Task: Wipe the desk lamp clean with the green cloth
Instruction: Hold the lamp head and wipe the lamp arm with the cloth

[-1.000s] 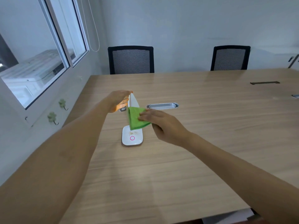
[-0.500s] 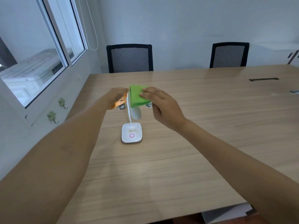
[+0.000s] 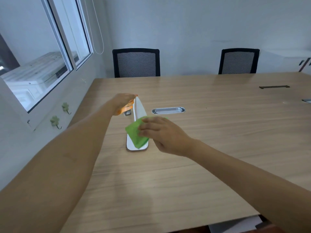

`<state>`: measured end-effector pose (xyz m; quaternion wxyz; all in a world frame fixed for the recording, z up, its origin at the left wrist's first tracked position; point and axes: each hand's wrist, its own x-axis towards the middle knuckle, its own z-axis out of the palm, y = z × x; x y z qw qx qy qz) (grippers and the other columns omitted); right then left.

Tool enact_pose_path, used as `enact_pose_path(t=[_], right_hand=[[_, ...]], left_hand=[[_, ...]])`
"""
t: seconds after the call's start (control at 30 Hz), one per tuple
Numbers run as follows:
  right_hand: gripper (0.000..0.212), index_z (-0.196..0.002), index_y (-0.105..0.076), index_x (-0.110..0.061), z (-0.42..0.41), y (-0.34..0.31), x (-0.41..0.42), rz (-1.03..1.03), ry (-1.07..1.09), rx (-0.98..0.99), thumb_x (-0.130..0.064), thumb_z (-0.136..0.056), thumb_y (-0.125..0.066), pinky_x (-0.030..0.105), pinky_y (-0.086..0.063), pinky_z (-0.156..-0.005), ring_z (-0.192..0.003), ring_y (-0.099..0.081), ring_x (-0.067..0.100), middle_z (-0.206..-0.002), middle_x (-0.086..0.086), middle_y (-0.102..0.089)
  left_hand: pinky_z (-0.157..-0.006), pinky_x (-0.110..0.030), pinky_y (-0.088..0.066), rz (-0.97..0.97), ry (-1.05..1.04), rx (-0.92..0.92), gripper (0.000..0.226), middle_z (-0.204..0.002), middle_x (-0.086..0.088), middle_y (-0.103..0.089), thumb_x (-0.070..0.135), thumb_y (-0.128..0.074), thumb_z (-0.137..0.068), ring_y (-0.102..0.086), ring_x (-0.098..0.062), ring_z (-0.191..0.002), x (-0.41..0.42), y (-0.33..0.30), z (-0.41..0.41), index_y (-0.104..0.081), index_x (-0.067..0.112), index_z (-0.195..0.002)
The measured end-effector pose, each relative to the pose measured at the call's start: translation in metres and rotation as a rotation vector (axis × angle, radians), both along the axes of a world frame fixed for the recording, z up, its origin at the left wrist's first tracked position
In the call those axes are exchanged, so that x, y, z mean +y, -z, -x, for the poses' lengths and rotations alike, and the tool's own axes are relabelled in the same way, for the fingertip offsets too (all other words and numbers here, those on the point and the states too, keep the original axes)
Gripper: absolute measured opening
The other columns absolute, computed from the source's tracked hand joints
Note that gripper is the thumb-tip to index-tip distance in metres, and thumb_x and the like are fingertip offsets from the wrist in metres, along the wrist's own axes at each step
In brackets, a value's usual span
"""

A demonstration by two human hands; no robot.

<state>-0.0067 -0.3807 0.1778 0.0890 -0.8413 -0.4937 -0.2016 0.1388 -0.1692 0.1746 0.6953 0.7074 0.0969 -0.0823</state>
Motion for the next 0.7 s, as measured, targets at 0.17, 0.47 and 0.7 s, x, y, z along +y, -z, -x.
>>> enact_pose_path(t=[0.17, 0.47, 0.7], right_hand=[[0.049, -0.108, -0.070, -0.004, 0.006, 0.000, -0.006, -0.092, 0.001, -0.020, 0.019, -0.066, -0.062, 0.046, -0.053, -0.097, -0.120, -0.060, 0.033, -0.117, 0.011, -0.071], [0.051, -0.118, -0.062, 0.006, -0.035, -0.008, 0.014, -0.231, 0.175, 0.188, 0.025, -0.075, -0.045, 0.050, -0.047, -0.102, -0.124, -0.054, 0.036, -0.126, 0.021, -0.063], [0.051, -0.118, -0.065, -0.003, 0.009, 0.018, 0.005, -0.124, 0.066, 0.034, 0.017, -0.072, -0.058, 0.046, -0.049, -0.103, -0.125, -0.055, 0.034, -0.126, 0.014, -0.066]], left_hand=[[-0.098, -0.030, -0.043, -0.001, -0.016, -0.010, 0.019, -0.116, -0.006, -0.053, 0.017, -0.060, -0.089, -0.053, -0.020, -0.109, -0.001, 0.000, -0.002, -0.062, 0.011, -0.107], [-0.069, -0.033, -0.044, -0.034, 0.027, -0.019, 0.012, -0.104, -0.011, -0.056, 0.017, -0.058, -0.090, -0.056, -0.021, -0.081, -0.002, -0.002, -0.001, -0.062, 0.008, -0.097], [-0.105, -0.031, -0.042, 0.008, -0.021, 0.000, 0.027, -0.124, -0.009, -0.055, 0.015, -0.061, -0.089, -0.052, -0.022, -0.120, 0.000, -0.002, 0.001, -0.060, 0.006, -0.115]])
